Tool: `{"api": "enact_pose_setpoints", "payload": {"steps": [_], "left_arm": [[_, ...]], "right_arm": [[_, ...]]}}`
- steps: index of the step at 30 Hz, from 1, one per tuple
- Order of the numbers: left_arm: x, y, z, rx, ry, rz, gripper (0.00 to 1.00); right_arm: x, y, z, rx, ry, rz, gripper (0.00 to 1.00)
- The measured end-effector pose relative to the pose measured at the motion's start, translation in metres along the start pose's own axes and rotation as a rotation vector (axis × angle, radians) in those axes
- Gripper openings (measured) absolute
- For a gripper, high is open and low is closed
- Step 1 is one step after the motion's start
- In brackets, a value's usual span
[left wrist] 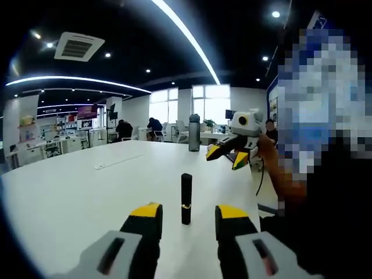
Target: Unscrew the lipstick cap, remove the lipstick, and put the cap back on the lipstick
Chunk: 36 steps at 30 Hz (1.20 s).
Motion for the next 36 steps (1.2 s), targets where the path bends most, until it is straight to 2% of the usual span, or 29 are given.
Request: {"api": "enact_pose_setpoints", "payload": {"steps": [36], "left_arm": [[-0.0033, 0.0025, -0.0008, 0.005, 0.008, 0.002, 0.38]], "right_arm": [[-0.0053, -0.0011, -0.0036, -0.013, 0.028, 0.007, 0.38]]}}
Point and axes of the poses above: the point that each gripper's makers call its tool centre point, and the gripper's own axes: z roughly backward along the fingers, y roughly to its left, x roughly out of its top, the point moved 2 cm from there along z, roughly backward along the fingers, and after that the axes turned 12 degrees about -y, right-handed, at the moved point
